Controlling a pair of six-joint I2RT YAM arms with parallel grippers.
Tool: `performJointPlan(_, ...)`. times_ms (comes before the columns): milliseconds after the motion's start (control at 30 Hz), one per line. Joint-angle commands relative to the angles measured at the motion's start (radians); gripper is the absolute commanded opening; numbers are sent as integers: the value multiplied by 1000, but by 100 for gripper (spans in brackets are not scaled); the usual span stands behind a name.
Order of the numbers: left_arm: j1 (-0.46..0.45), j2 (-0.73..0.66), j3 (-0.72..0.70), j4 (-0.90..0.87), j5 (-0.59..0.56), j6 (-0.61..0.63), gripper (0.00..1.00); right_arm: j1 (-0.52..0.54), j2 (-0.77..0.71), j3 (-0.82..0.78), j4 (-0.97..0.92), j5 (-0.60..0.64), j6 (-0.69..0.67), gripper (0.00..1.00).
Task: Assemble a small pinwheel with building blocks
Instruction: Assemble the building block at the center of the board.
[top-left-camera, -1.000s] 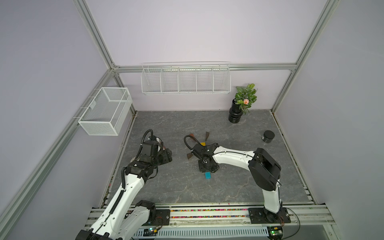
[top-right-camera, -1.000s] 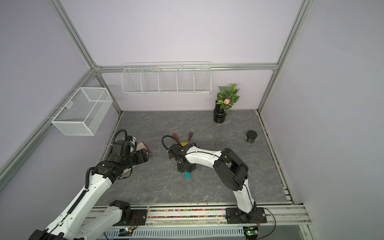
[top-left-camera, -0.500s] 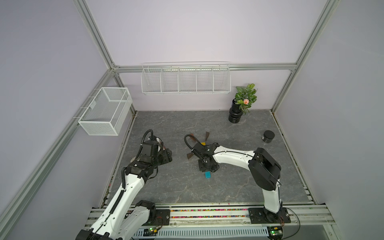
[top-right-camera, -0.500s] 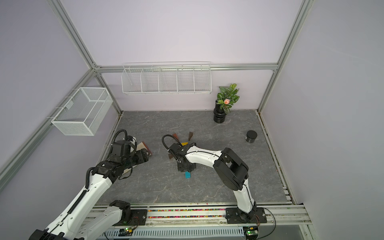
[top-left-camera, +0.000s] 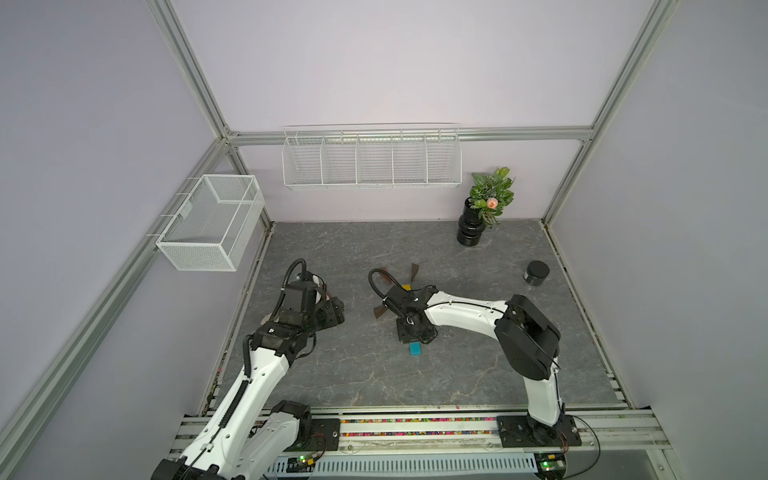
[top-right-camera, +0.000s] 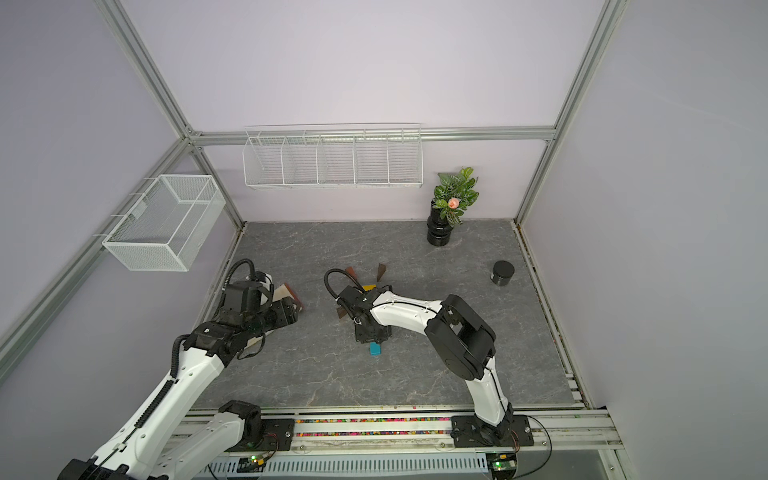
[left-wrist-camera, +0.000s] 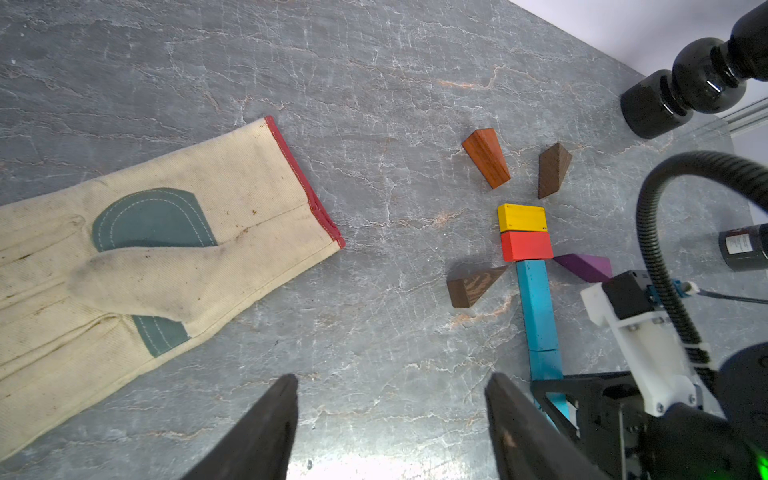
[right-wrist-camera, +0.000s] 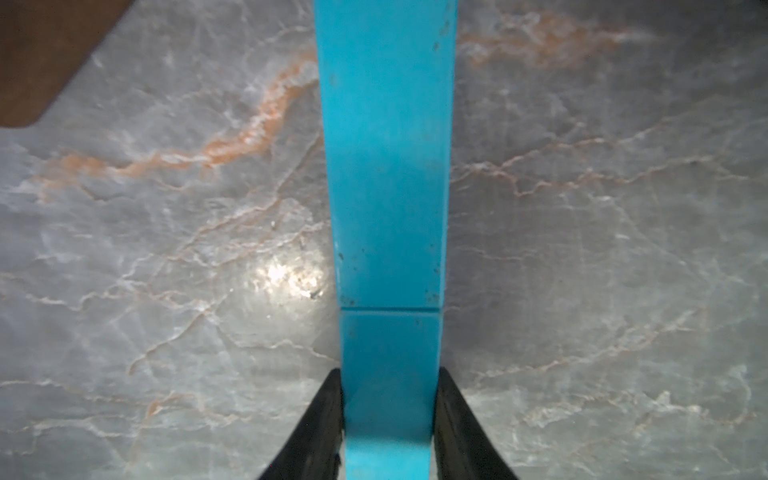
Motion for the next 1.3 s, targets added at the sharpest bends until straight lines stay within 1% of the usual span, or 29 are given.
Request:
performJointPlan(0, 5, 3, -12, 12, -5, -12, 74, -6, 24, 15, 2, -7, -7, 38)
performJointPlan(1267, 5, -2, -15, 8, -4, -14, 74, -18, 18, 6, -3, 15, 35, 38)
